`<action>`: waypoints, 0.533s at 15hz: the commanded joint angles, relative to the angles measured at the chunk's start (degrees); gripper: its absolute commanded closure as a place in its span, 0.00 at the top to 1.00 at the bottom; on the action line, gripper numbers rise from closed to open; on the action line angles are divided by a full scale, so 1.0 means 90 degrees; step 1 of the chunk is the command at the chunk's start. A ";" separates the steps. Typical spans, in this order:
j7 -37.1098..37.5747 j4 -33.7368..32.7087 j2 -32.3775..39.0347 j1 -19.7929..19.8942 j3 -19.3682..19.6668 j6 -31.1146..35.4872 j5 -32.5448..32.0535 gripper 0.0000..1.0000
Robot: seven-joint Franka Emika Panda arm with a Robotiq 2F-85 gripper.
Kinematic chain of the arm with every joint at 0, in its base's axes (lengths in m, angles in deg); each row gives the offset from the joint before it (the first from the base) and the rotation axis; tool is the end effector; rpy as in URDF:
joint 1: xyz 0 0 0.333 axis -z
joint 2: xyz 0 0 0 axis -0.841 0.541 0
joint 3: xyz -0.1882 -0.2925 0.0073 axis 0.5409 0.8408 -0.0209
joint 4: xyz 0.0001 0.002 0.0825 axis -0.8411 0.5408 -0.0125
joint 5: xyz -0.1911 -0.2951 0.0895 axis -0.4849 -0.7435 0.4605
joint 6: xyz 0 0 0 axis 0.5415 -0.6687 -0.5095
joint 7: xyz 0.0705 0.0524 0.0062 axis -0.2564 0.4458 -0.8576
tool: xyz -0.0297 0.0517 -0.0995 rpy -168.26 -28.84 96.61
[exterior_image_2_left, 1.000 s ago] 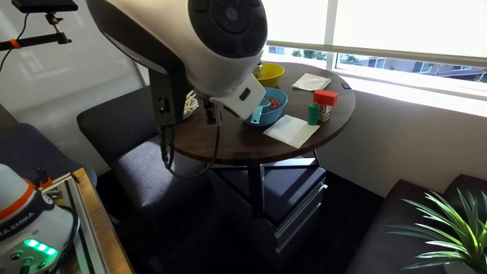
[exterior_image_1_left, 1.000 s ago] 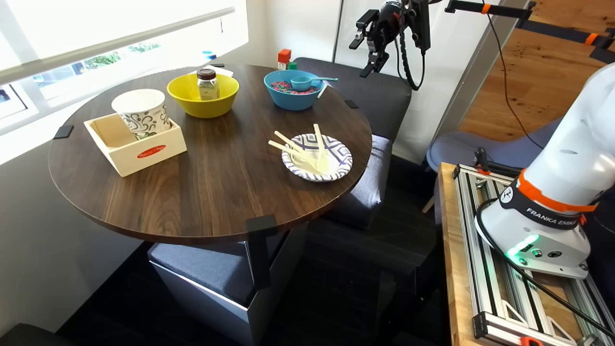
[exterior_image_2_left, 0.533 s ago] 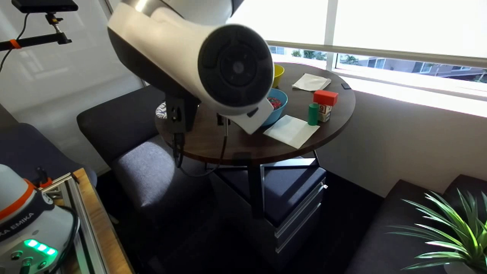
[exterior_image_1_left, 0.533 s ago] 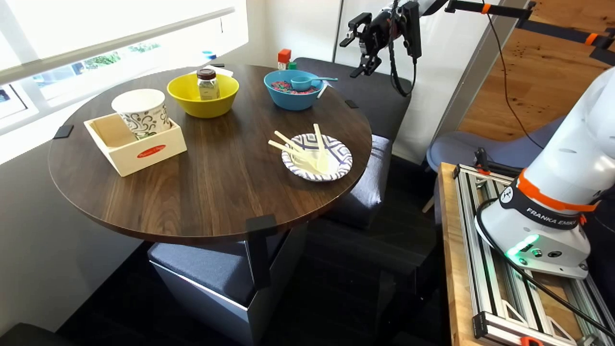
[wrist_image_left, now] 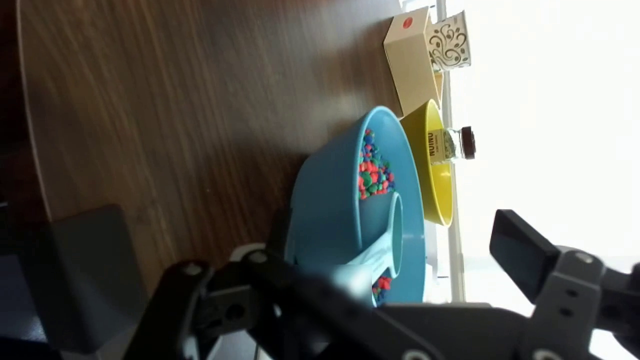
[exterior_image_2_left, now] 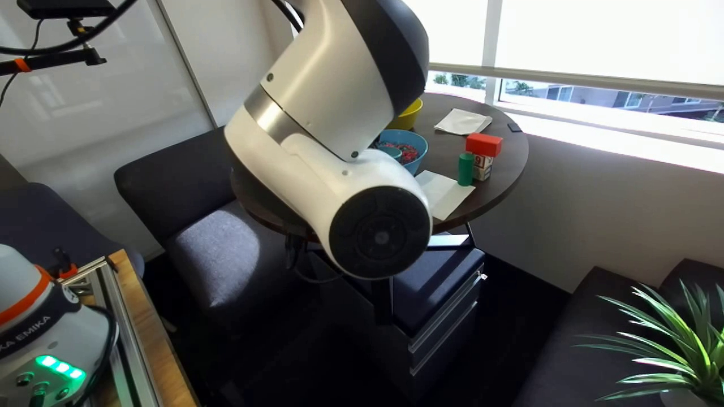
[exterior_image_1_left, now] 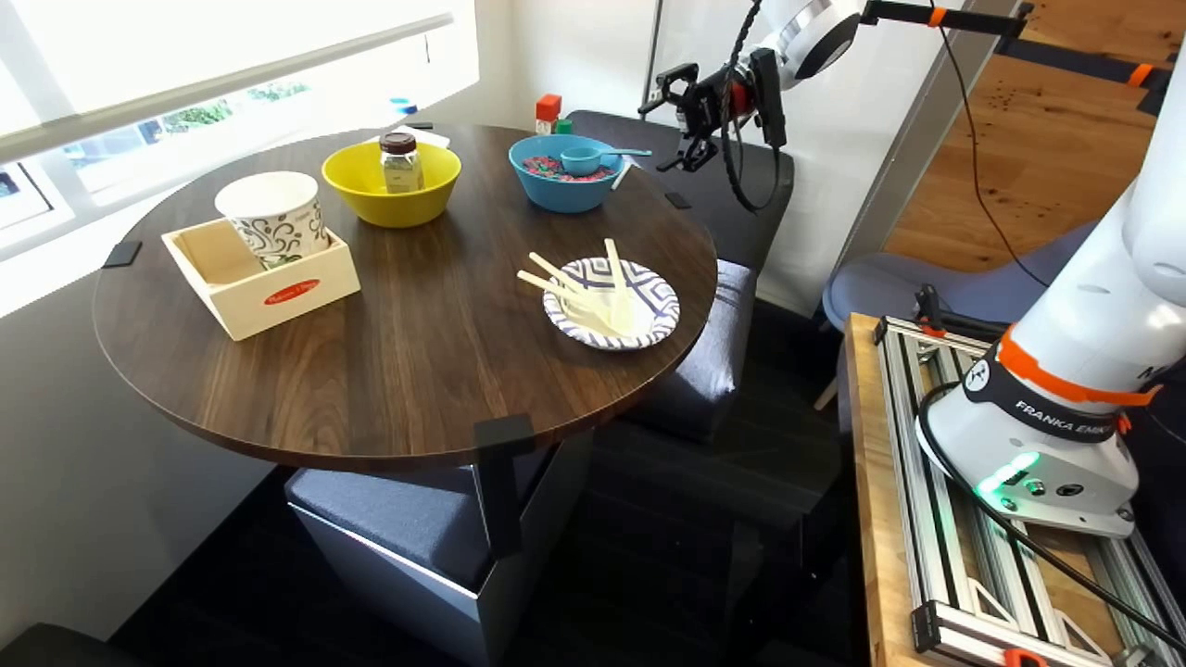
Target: Use the blue measuring cup to place some cereal from the blue bowl into the coffee cup.
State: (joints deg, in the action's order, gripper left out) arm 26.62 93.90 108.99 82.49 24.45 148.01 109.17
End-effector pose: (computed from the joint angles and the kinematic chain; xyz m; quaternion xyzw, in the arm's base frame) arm 0.4294 -0.3198 0.3169 -0.7440 0.3724 -0.1086 0.5441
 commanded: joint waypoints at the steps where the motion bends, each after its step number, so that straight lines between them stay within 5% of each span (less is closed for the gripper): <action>1: -0.0056 -0.0348 0.0565 0.0240 -0.0149 -0.0148 0.0269 1.00; 8: -0.0624 -0.0688 0.1092 0.0654 -0.0343 -0.0933 0.0862 1.00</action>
State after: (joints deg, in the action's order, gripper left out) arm 23.35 89.71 116.37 86.22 22.47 144.03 114.38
